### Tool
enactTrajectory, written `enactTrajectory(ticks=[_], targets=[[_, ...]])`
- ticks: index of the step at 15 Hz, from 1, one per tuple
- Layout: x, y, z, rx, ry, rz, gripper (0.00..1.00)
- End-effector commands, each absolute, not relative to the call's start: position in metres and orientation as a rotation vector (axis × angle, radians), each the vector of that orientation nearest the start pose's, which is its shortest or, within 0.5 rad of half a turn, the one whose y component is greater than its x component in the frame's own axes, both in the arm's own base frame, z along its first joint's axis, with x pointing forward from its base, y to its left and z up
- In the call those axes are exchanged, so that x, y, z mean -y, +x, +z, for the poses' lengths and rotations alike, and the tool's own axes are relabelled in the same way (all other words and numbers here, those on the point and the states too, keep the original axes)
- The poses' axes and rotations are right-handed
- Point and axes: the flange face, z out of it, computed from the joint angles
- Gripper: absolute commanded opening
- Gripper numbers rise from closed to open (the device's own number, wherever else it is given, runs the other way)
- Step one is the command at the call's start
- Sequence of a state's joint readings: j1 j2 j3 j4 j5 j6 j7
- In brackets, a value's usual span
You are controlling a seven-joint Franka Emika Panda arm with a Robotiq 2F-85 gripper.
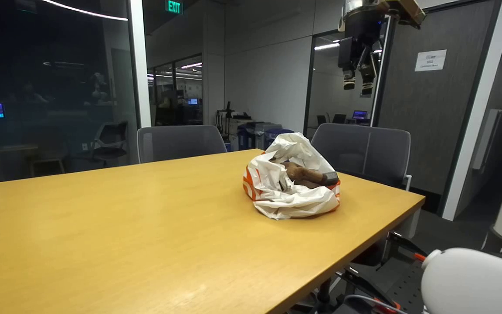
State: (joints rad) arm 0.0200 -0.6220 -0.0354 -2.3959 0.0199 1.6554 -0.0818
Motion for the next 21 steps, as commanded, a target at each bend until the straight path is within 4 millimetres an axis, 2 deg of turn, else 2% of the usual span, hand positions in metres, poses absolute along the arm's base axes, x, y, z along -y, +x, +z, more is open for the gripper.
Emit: enactTrajectory(ticks=[1, 5, 9, 13, 17, 21], targets=[[0.005, 0.351, 0.525, 0.110, -3.089, 0.182, 1.00], [0.001, 0.363, 0.506, 0.152, -3.051, 0.157, 1.00], [-0.001, 0.384, 0.476, 0.225, -3.037, 0.072, 1.00], [-0.009, 0.408, 0.429, 0.239, -3.003, -0.021, 1.00], [-0.021, 0.419, 0.371, 0.264, -2.972, 0.021, 1.00], [-0.035, 0.432, 0.332, 0.310, -3.009, -0.009, 1.00]])
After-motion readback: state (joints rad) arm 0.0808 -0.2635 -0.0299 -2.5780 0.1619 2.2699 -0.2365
